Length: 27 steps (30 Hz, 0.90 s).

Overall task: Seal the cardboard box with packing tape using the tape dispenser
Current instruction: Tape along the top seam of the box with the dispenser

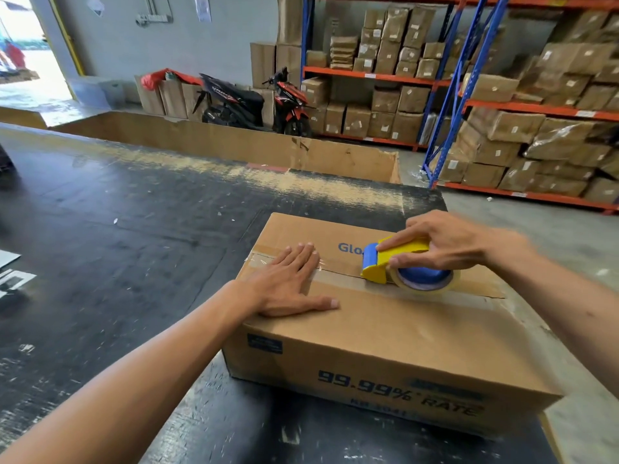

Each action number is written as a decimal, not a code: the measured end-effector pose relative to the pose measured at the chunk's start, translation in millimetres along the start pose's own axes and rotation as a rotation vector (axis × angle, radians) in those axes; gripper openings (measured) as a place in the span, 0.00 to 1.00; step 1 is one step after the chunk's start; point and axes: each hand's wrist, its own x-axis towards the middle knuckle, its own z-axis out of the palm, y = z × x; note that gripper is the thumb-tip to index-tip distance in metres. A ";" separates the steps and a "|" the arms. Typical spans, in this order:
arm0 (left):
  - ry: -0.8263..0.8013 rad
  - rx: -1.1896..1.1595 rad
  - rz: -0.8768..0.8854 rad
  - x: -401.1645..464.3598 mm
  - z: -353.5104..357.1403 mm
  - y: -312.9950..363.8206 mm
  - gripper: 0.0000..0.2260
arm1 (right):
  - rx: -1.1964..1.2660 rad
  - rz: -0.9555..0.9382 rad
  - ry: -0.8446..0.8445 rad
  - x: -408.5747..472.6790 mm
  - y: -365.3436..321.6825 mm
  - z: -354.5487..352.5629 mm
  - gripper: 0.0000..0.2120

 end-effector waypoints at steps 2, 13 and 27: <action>0.000 0.006 0.008 -0.4 -1.5 2.1 0.49 | -0.080 -0.005 -0.015 5.4 -4.1 0.3 0.27; 0.049 0.046 0.064 12.6 -3.9 24.7 0.47 | -0.203 0.002 -0.029 14.8 -16.0 -2.8 0.20; -0.009 -0.037 0.102 45.7 9.0 58.6 0.52 | -0.111 0.009 -0.016 -0.5 -4.3 0.1 0.24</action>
